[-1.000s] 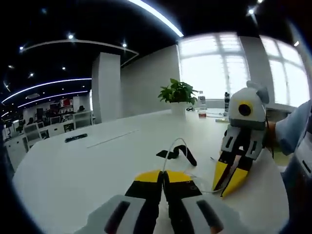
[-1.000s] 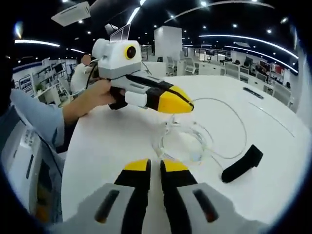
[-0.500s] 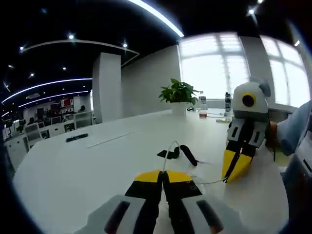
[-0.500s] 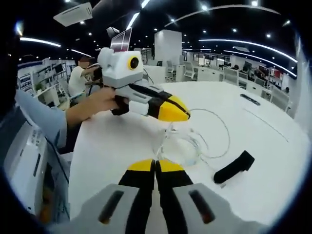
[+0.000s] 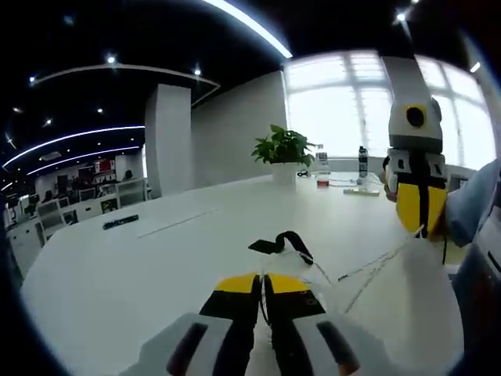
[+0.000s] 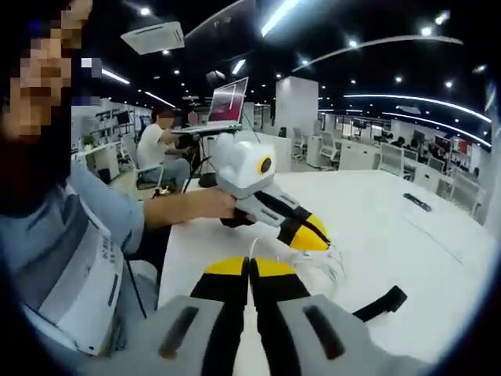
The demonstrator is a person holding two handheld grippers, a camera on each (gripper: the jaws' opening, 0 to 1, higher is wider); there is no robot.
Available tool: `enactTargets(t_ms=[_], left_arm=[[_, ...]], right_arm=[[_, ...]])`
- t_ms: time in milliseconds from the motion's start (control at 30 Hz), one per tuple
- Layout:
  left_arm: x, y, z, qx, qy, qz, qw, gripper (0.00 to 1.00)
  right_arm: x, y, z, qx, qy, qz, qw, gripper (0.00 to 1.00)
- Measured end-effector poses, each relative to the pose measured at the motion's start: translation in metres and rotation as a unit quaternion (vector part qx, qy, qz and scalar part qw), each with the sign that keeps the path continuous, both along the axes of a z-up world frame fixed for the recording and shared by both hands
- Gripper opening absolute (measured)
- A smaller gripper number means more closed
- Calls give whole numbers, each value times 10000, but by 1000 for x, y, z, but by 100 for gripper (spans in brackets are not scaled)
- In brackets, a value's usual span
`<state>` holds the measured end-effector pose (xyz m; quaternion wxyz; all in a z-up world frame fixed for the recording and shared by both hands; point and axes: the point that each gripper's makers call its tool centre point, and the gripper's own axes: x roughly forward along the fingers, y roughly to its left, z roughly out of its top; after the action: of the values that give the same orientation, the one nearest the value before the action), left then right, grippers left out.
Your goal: Peel open the Velcro strap on the desktop, arrange the wired earphones neatly onto it, and close the Velcro strap to secure them.
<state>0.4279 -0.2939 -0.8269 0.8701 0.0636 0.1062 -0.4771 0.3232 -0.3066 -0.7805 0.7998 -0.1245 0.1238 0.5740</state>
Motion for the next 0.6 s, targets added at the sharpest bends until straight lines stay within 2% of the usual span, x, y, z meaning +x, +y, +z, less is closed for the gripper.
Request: enactTargets(t_ms=[200, 433, 600], left_arm=[[-2, -3, -4, 89, 10, -53, 9999, 8], [0, -4, -11, 192, 61, -42, 9998, 9], [3, -1, -11, 214, 39, 22, 9998, 12]], right_arm=[[15, 1, -6, 40, 241, -71, 9997, 4], [37, -5, -14, 334, 860, -365, 9951, 4], [50, -15, -20, 533, 1271, -617, 9885, 4]])
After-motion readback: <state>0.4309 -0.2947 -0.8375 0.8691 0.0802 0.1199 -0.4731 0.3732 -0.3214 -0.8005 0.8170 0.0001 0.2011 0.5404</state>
